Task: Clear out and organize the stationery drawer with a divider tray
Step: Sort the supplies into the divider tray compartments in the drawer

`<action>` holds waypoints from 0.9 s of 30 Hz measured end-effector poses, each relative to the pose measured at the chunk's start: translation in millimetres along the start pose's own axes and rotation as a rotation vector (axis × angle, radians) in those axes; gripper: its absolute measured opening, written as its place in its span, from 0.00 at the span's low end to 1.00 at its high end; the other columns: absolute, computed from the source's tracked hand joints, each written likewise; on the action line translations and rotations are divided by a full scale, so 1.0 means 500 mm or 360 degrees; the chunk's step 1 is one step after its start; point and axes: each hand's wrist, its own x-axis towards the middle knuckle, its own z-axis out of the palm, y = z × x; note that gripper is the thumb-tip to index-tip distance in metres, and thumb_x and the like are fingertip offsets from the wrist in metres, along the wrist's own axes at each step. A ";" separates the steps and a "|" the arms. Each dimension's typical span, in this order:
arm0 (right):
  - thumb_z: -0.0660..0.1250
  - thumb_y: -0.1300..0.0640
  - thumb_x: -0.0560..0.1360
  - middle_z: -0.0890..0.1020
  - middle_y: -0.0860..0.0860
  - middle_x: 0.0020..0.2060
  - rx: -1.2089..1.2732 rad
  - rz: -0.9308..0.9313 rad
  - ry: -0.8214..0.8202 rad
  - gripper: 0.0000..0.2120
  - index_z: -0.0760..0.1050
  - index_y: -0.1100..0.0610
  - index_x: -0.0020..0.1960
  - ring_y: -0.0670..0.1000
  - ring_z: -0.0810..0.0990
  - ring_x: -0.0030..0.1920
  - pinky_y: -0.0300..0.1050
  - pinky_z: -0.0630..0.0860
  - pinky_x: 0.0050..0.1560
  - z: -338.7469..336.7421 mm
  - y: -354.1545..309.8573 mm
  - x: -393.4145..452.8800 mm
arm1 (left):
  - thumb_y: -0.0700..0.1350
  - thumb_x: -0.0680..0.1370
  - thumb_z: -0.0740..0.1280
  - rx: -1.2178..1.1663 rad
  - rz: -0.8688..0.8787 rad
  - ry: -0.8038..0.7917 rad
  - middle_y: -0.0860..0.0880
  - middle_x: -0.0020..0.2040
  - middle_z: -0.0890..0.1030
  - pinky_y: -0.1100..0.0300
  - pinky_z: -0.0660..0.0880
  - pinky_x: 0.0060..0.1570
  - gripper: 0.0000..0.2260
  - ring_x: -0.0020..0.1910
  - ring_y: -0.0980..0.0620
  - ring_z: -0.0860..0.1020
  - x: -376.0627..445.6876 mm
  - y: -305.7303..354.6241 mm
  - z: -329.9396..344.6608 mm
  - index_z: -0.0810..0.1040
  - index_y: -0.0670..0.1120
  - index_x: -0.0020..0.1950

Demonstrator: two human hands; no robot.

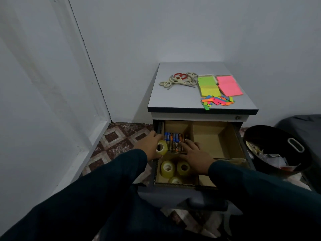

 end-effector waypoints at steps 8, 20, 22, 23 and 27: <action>0.60 0.52 0.79 0.41 0.57 0.77 -0.0048 0.0061 -0.0061 0.25 0.59 0.48 0.75 0.61 0.40 0.76 0.62 0.45 0.74 0.017 -0.006 0.016 | 0.51 0.71 0.73 0.0016 -0.0032 -0.0051 0.46 0.65 0.66 0.49 0.75 0.54 0.29 0.60 0.45 0.72 -0.002 -0.019 0.016 0.66 0.47 0.68; 0.59 0.51 0.79 0.41 0.57 0.77 -0.0106 0.0075 -0.0151 0.26 0.58 0.49 0.75 0.61 0.41 0.76 0.64 0.48 0.73 0.018 -0.015 0.021 | 0.53 0.70 0.74 -0.0020 -0.0002 -0.0154 0.45 0.63 0.68 0.48 0.73 0.58 0.30 0.61 0.45 0.71 -0.003 -0.018 0.017 0.67 0.48 0.68; 0.59 0.51 0.79 0.41 0.57 0.77 -0.0097 0.0080 -0.0162 0.26 0.58 0.49 0.75 0.61 0.42 0.76 0.64 0.49 0.73 0.019 -0.016 0.024 | 0.54 0.70 0.73 0.0008 0.0016 -0.0161 0.45 0.63 0.68 0.49 0.73 0.58 0.31 0.61 0.45 0.71 -0.004 -0.016 0.018 0.66 0.48 0.68; 0.59 0.51 0.79 0.41 0.57 0.77 -0.0092 0.0084 -0.0167 0.26 0.58 0.48 0.75 0.61 0.42 0.76 0.63 0.49 0.73 0.020 -0.017 0.025 | 0.54 0.70 0.73 0.0025 0.0033 -0.0166 0.45 0.63 0.68 0.50 0.72 0.58 0.31 0.61 0.46 0.71 -0.005 -0.013 0.018 0.66 0.48 0.69; 0.60 0.52 0.79 0.42 0.56 0.77 -0.0053 0.0085 -0.0138 0.27 0.56 0.48 0.75 0.60 0.43 0.76 0.63 0.50 0.73 0.028 -0.015 0.027 | 0.54 0.71 0.72 0.0133 0.0135 -0.0162 0.46 0.62 0.69 0.54 0.70 0.57 0.29 0.61 0.47 0.70 -0.011 -0.001 0.017 0.67 0.48 0.68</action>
